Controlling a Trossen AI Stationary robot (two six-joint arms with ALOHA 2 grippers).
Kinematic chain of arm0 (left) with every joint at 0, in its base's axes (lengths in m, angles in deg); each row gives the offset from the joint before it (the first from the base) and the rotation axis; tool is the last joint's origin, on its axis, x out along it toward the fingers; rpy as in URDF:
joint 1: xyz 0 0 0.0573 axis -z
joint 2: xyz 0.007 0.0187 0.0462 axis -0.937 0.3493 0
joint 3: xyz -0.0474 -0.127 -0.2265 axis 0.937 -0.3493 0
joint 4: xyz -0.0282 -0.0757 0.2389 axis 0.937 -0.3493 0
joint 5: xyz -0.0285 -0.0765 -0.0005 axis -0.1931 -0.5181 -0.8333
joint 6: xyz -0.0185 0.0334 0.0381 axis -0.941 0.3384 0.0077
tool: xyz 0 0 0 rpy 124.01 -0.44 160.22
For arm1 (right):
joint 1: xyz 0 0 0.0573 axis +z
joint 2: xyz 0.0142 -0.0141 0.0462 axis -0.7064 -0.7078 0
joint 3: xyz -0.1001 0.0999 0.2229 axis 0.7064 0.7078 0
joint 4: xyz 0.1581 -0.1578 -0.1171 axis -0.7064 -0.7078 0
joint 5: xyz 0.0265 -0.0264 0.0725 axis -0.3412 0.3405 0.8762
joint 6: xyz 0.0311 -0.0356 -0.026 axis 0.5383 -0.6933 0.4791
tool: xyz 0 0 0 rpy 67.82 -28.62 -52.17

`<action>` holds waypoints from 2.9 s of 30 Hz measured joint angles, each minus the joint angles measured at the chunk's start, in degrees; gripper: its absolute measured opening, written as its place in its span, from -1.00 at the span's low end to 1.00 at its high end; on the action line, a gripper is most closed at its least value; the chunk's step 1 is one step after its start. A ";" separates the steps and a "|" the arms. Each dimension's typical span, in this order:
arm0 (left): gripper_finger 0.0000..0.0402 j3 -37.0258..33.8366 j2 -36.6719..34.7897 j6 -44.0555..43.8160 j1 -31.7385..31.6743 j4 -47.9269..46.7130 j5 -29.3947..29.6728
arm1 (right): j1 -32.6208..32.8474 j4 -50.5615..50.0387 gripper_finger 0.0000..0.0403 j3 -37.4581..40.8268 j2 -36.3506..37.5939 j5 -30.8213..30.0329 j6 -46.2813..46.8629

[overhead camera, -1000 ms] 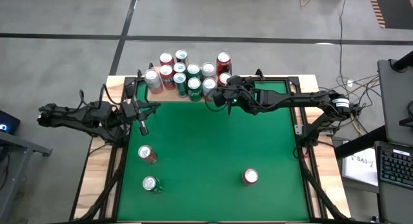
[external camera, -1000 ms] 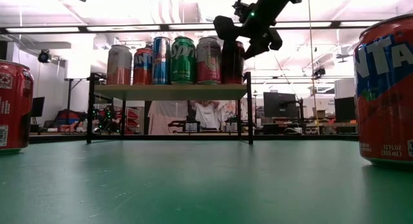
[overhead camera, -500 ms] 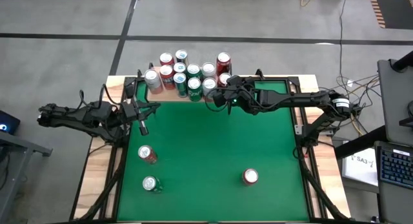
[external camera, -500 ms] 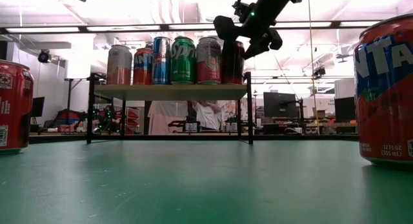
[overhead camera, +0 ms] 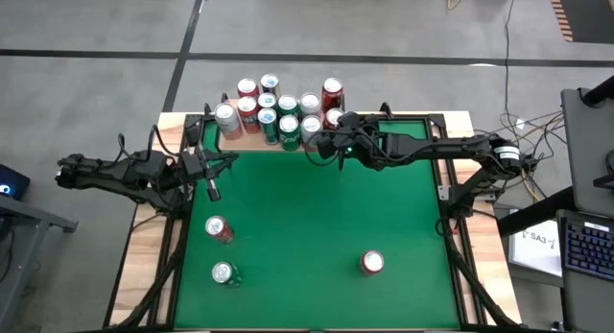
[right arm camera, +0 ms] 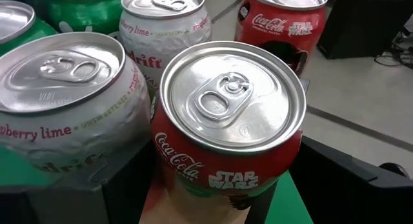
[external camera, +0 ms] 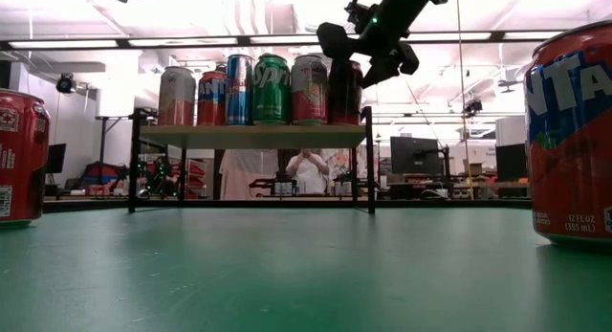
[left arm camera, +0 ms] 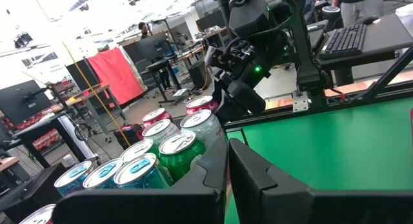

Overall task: Place canned beverage on shelf
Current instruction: Put the red can on the shelf, then put the green can on the shelf

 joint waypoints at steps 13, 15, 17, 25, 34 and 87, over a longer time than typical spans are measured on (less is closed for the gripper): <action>-1.00 0.00 0.00 0.38 -0.02 0.01 -0.02 | 0.00 0.15 0.75 -0.61 0.05 -0.35 1.72; -1.00 0.00 0.00 0.39 0.00 0.00 -0.02 | 0.00 0.13 0.79 -0.61 0.07 -0.35 1.75; -1.00 0.00 0.00 0.39 -0.02 0.00 -0.02 | 0.00 0.11 0.80 -0.61 0.07 -0.33 1.67; -1.00 0.00 0.00 0.42 0.00 0.00 -0.02 | 0.00 -0.11 0.81 -2.72 0.57 -0.33 -0.34; -1.00 0.00 1.26 0.39 0.00 0.02 -0.02 | 0.48 -5.80 0.81 -10.13 0.75 -0.04 -4.51; -1.00 5.40 21.40 -3.69 -12.99 6.70 -20.37 | -1.33 4.81 -0.95 11.98 12.98 35.25 -29.61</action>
